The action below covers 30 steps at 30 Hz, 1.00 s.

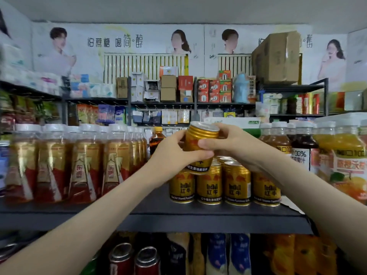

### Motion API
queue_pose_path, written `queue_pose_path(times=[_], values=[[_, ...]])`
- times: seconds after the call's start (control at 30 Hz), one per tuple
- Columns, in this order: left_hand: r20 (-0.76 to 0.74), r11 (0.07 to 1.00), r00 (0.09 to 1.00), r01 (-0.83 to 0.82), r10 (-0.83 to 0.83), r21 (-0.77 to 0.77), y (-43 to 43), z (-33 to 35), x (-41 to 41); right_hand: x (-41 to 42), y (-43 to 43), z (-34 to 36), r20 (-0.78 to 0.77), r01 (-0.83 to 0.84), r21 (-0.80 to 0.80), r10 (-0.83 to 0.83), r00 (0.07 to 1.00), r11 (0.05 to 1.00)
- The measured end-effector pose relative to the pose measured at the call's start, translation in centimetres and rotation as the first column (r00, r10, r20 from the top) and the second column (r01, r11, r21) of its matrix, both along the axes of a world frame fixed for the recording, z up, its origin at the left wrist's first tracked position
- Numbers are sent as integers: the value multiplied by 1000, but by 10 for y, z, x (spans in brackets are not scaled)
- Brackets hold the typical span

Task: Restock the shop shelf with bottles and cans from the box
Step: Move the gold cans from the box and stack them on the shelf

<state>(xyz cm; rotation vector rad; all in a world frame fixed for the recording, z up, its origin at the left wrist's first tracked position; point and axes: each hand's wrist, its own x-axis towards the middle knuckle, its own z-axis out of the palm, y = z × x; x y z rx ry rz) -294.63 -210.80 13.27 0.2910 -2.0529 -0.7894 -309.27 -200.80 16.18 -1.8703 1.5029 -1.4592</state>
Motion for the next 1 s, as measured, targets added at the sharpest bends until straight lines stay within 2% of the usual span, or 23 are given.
queue_pose_path(times=[0.07, 0.2, 0.3, 0.37, 0.6, 0.7, 0.8, 0.87, 0.9, 0.93, 1.0], values=[[66, 1000, 998, -2, 4, -20, -11, 1, 7, -1, -22, 5, 39, 10, 4, -10, 999, 1000], [250, 976, 944, -195, 214, -100, -37, -23, 13, -13, -67, 11, 134, 131, 28, -133, 982, 991], [267, 984, 947, -178, 178, -24, -50, -43, 11, -28, -98, 14, 141, 192, 90, -203, 969, 977], [284, 983, 941, -178, 182, -41, -56, -49, 10, -37, -116, 16, 123, 232, 125, -247, 961, 965], [299, 992, 946, -124, 122, -13, -67, -47, 1, -52, -155, 30, -36, 281, 240, -281, 959, 929], [293, 989, 944, -141, 150, -52, -70, -45, -4, -52, -167, 30, -43, 262, 257, -260, 965, 930], [285, 972, 936, -160, 206, -175, -71, -44, -4, -55, -179, 27, -73, 250, 283, -240, 968, 926], [299, 940, 928, -121, 221, -319, -70, -44, -2, -58, -182, 24, -173, 277, 273, -236, 956, 921], [307, 909, 924, -88, 227, -407, -70, -45, 0, -60, -182, 23, -271, 318, 236, -252, 929, 918], [316, 865, 919, -51, 237, -499, -71, -46, 1, -62, -181, 22, -392, 359, 175, -270, 879, 917], [335, 771, 907, 19, 255, -637, -73, -48, 3, -62, -177, 20, -634, 366, -5, -286, 718, 931]])
